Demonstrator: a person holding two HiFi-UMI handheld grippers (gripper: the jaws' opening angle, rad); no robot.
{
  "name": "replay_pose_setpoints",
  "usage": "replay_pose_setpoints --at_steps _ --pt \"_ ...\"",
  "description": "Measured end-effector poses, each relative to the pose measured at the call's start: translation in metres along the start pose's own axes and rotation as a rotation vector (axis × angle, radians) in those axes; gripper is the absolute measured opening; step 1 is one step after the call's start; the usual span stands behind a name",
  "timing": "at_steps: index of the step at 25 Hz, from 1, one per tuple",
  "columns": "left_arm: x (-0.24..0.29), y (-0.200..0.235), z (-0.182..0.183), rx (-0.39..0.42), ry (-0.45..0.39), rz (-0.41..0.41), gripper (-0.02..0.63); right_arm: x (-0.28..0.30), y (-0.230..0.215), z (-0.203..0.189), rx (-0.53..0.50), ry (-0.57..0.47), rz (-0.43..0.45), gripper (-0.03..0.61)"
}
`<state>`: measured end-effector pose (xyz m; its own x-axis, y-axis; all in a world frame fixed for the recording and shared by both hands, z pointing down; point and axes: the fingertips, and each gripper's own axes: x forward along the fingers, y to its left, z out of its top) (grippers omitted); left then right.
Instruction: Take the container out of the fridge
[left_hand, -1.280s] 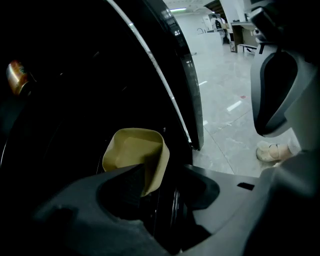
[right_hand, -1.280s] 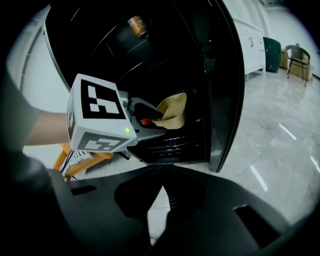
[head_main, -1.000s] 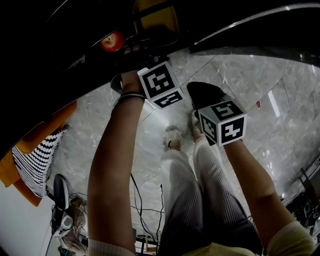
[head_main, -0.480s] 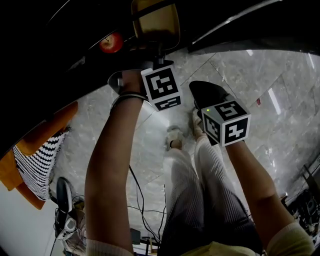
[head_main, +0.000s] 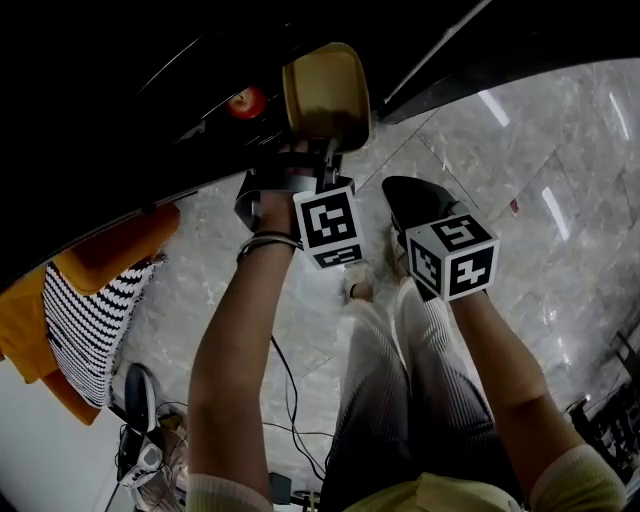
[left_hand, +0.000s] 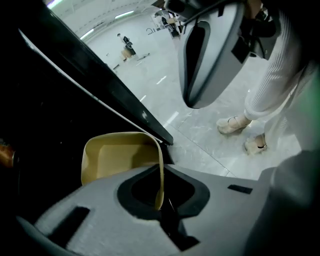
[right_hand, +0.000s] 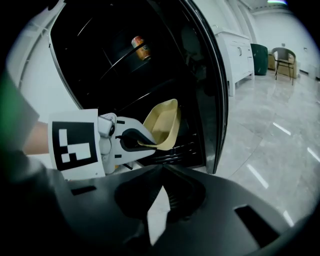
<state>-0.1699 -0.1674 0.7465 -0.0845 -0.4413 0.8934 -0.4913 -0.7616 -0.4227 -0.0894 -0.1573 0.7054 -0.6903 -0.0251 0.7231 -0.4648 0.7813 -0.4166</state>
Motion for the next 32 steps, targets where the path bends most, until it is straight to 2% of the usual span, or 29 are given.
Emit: replay_pose_setpoints --at_steps 11,21,29,32 --pt "-0.093 -0.043 0.019 -0.089 -0.038 -0.066 0.028 -0.073 0.035 0.042 -0.036 -0.047 -0.004 0.028" --pt "-0.174 -0.049 0.045 -0.165 -0.090 -0.137 0.028 -0.143 0.076 0.079 -0.056 -0.097 -0.002 0.028" --pt "-0.243 -0.053 0.041 -0.105 -0.059 -0.154 0.028 -0.185 0.121 0.102 -0.105 -0.103 0.028 0.028" --pt "-0.265 -0.051 0.042 -0.114 -0.067 -0.145 0.028 -0.199 0.136 0.112 -0.143 -0.114 0.048 0.028"
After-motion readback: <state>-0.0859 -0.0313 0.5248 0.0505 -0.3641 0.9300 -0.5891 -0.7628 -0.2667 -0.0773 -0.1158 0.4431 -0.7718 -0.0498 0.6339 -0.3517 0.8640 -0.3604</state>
